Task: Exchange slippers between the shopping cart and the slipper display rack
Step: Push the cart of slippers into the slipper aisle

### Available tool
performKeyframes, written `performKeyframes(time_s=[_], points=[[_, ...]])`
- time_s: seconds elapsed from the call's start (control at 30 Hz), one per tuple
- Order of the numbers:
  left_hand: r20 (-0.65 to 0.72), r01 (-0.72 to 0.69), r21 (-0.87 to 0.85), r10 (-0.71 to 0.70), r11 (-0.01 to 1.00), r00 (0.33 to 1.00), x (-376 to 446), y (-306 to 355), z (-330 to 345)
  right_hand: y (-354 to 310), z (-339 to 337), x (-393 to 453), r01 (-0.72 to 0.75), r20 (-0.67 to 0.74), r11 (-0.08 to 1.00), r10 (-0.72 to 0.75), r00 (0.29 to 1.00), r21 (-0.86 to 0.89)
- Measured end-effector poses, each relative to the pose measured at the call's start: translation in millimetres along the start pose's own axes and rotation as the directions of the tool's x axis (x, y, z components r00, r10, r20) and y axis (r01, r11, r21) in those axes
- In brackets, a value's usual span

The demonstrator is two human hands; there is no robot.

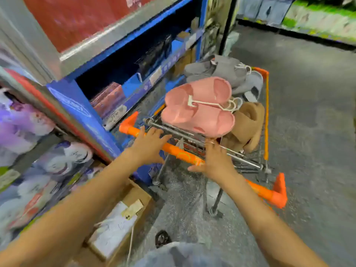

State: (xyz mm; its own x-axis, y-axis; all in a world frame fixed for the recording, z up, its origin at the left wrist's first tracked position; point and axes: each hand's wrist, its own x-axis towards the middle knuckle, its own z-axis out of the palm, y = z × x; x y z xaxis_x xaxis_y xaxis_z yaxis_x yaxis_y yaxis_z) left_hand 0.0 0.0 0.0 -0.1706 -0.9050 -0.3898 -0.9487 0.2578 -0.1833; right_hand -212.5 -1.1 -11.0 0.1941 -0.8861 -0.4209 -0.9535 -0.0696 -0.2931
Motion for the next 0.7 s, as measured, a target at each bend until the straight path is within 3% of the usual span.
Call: performKeyframes(time_s=[0.1, 0.23, 0.4, 0.7], points=[[0.017, -0.007, -0.049, 0.008, 0.999, 1.000, 12.0, -14.4, 5.0, 3.1, 7.7, -2.0, -0.039, 0.066, 0.994, 0.046, 0.997, -0.103], [-0.078, 0.002, -0.118, -0.011, 0.993, 0.997, 21.6, -15.8, 2.7, 3.9, 10.0, -13.1, -0.078, -0.044, 0.993, 0.074, 0.996, -0.083], [-0.084, -0.043, -0.144, 0.031, 0.989, 0.996, 3.8, -0.2, 4.6, 7.7, 12.9, -40.9, -0.107, -0.125, 0.983, 0.089, 0.988, -0.150], [-0.062, -0.303, -0.037, 0.300, 0.952, 0.952, -43.9, 15.4, 30.6, 30.7, 45.1, -117.5, -0.103, -0.099, 0.990, 0.093, 0.991, -0.094]])
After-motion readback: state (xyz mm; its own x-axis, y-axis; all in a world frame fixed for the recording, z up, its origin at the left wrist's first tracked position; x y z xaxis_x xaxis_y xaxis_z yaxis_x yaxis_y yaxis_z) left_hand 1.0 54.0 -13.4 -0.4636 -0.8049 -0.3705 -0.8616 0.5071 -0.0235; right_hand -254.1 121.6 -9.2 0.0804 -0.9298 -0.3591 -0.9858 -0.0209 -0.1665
